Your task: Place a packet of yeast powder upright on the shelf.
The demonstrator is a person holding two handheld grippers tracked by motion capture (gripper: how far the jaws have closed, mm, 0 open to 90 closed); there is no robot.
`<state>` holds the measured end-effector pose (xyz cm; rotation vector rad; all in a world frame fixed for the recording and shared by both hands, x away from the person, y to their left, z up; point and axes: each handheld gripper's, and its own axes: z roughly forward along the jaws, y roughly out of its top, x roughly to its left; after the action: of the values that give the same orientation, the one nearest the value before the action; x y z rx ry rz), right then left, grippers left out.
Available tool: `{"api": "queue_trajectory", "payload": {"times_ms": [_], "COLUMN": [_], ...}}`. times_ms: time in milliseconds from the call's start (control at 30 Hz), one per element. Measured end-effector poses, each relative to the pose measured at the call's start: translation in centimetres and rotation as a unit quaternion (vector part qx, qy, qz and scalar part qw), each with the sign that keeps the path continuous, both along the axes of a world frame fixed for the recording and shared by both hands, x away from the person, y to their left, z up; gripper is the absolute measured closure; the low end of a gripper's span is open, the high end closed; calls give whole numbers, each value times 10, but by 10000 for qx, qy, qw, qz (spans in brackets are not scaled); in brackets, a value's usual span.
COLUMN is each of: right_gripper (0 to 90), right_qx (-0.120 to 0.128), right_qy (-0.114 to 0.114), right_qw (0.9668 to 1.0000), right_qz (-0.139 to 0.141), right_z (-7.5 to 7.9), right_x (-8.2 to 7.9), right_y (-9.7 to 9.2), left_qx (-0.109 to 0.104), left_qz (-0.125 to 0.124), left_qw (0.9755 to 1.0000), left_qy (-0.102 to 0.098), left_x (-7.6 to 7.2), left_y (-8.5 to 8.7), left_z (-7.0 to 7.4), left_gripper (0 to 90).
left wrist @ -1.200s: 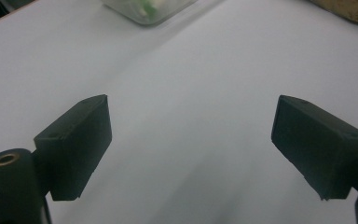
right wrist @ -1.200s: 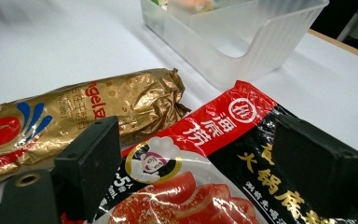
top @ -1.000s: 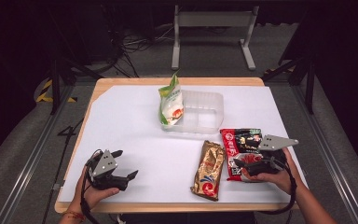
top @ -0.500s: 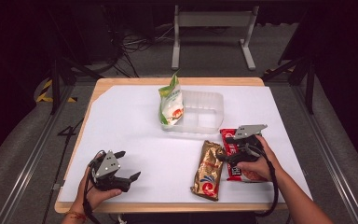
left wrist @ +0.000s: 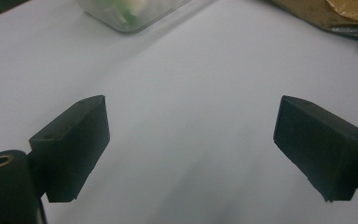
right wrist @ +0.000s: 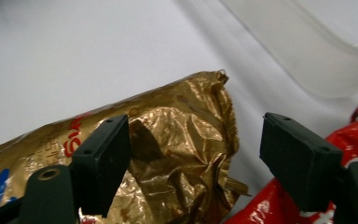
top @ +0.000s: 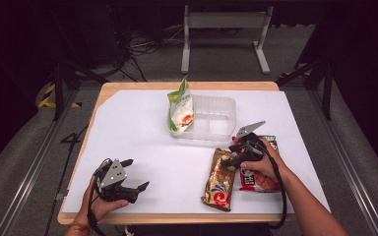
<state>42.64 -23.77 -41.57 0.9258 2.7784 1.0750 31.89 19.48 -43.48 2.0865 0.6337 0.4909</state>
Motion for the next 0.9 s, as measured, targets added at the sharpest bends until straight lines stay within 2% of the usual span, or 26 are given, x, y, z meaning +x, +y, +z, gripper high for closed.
{"api": "queue_trajectory", "payload": {"times_ms": [33,67,133,167,200,233,300,367,433,567,667,800,900], "right_gripper": [323,323,400,442,578,578,711,773,812,853,872,883,885], "right_qx": [-34,-34,44,60,64,64,113,138,158,312,422,684,758], "right_qy": [159,159,346,367,313,313,251,171,19,-145,-348,-667,-740], "right_qw": [9998,9998,9993,9992,9995,9995,9996,9998,9999,9994,9985,9954,9944], "right_qz": [78,78,127,117,36,36,-33,-35,1,89,71,59,38], "right_z": [-1,-1,-2,-2,0,0,2,4,8,17,33,55,64], "right_x": [1,1,2,3,3,3,2,0,-5,-12,-21,-32,-35], "right_y": [2,2,1,0,-3,-3,-7,-10,-10,-11,-12,-14,-15], "left_qx": [8,7,25,20,22,22,11,9,-96,-115,-129,-195,-252], "left_qz": [0,-5,-7,-8,-11,-11,0,41,67,91,117,136,159], "left_qw": [10000,10000,10000,10000,10000,10000,10000,10000,9999,9999,9998,9997,9995], "left_qy": [-1,7,21,20,31,31,45,47,89,83,76,109,82], "left_x": [0,0,0,0,1,1,1,3,4,3,4,4,4], "left_y": [0,0,-1,-1,0,0,-1,-1,-1,1,2,5,6], "left_z": [0,0,-1,-1,-1,-1,-2,-2,-2,-1,-1,-2,-1], "left_gripper": [113,113,112,112,112,112,112,112,113,114,115,133,130]}}
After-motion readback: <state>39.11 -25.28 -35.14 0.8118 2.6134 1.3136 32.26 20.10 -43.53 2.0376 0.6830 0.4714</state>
